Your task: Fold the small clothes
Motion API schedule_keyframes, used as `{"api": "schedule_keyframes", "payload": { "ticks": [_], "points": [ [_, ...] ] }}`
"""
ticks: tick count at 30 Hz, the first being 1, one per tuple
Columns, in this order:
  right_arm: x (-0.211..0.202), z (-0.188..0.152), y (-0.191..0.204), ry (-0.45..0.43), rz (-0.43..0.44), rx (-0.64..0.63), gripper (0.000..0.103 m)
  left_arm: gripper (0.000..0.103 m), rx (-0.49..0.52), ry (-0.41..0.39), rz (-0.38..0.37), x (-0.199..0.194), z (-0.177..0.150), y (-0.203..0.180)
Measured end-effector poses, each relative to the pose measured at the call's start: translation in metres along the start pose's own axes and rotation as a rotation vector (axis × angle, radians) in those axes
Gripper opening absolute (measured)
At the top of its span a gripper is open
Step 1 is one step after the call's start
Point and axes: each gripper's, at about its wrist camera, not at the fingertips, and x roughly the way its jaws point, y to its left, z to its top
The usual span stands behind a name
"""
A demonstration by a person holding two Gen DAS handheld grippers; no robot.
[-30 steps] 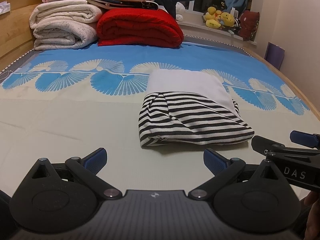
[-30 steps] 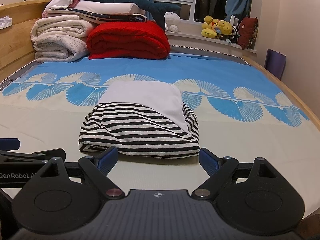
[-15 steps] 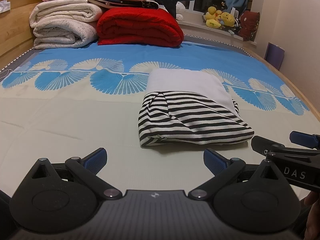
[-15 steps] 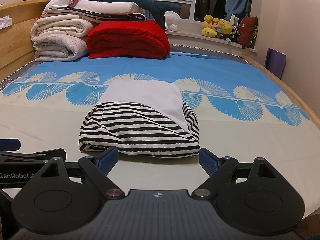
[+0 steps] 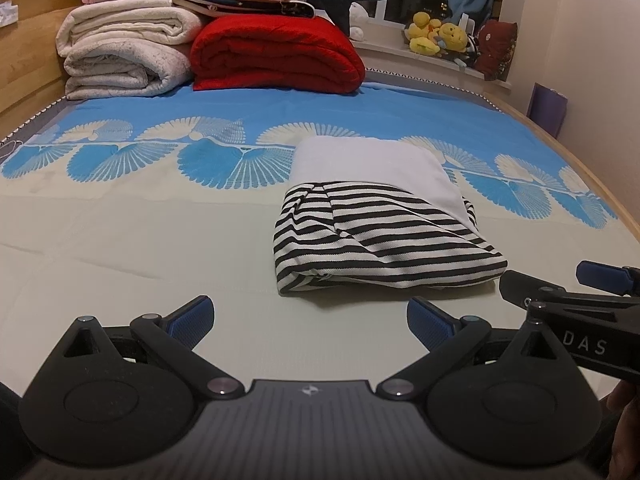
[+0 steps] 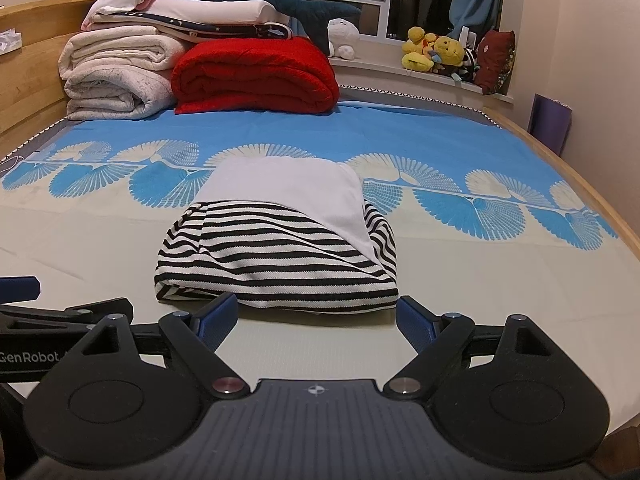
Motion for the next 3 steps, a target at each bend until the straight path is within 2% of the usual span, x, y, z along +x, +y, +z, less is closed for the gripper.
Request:
{"api": "schedule_keyframes", "payload": {
  "ticks": [3],
  "points": [
    [0.0001,0.0008,-0.0001,-0.001,0.000,0.000,0.087,0.103,0.002,-0.004,0.001,0.0001,0.0000,-0.0002]
  ]
}}
